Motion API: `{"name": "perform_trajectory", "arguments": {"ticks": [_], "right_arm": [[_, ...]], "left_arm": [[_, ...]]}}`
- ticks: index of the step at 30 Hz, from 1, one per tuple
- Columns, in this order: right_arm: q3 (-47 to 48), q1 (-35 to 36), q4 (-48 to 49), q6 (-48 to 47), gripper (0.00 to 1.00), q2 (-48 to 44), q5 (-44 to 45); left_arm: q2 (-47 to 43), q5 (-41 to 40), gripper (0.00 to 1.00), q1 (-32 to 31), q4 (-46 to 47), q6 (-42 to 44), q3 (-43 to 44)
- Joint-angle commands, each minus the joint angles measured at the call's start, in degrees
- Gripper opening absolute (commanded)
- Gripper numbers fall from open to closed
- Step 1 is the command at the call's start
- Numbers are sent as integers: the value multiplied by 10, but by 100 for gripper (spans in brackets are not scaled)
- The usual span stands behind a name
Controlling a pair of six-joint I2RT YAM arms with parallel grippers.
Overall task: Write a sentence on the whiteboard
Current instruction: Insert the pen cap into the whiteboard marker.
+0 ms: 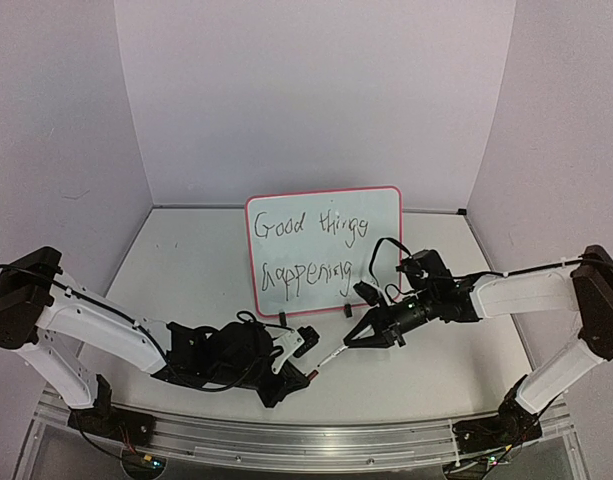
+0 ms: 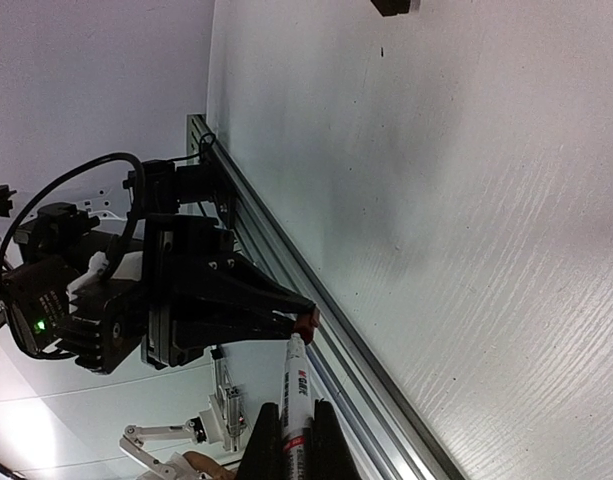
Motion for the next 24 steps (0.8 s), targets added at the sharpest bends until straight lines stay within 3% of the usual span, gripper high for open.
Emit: {"name": "perform_trajectory", "arguments": {"ticks": [1,24], "right_arm": [[-6,2,23,4,0,11,-16],[-4,21,25,2,0,28,-22]], "left_arm": [[-16,-4,0,-3,23,5,5],[-12,-9,0,-11,19,11,12]]}}
